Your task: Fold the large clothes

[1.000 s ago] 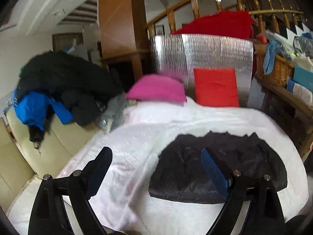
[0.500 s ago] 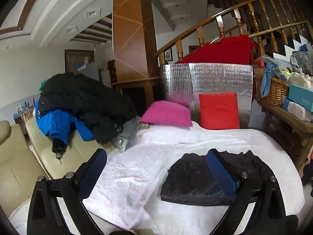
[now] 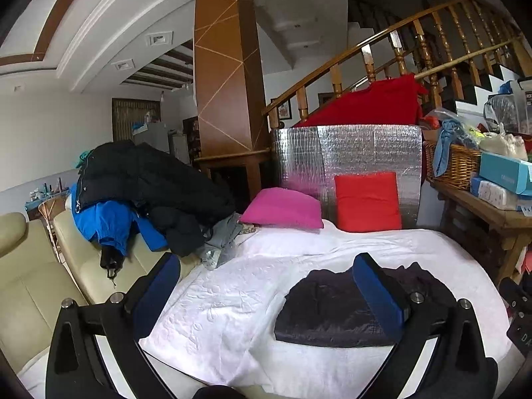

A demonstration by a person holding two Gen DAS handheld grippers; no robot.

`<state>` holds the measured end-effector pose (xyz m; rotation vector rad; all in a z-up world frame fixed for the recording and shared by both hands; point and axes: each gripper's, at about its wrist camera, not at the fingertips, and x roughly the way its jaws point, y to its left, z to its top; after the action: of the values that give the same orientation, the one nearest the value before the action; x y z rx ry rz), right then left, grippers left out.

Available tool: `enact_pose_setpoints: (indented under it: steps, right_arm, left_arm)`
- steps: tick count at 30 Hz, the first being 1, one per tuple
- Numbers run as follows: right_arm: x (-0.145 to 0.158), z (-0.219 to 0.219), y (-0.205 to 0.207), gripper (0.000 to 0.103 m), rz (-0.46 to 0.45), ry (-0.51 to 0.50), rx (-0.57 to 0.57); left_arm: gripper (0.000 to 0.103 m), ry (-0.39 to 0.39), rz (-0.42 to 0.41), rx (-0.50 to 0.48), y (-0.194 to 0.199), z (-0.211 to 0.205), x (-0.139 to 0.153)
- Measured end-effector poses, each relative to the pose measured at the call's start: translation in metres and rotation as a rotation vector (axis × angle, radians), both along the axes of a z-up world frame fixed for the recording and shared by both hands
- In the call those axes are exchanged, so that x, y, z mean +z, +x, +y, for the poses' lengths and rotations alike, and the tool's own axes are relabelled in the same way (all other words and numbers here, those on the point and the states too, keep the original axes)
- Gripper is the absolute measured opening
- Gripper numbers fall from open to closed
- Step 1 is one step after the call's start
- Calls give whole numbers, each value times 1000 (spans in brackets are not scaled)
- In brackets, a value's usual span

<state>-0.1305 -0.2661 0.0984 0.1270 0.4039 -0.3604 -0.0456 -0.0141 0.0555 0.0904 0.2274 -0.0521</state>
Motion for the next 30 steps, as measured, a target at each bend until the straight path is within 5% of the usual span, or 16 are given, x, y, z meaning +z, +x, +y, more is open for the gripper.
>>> enact_pose_setpoints:
  steps: [15, 30]
  right_arm:
    - [24, 18, -26, 75, -57, -38, -12]
    - [22, 18, -33, 75, -58, -26, -10]
  left_arm:
    - [103, -41, -123, 8, -46, 13, 28]
    - [103, -28, -126, -10, -54, 6, 28]
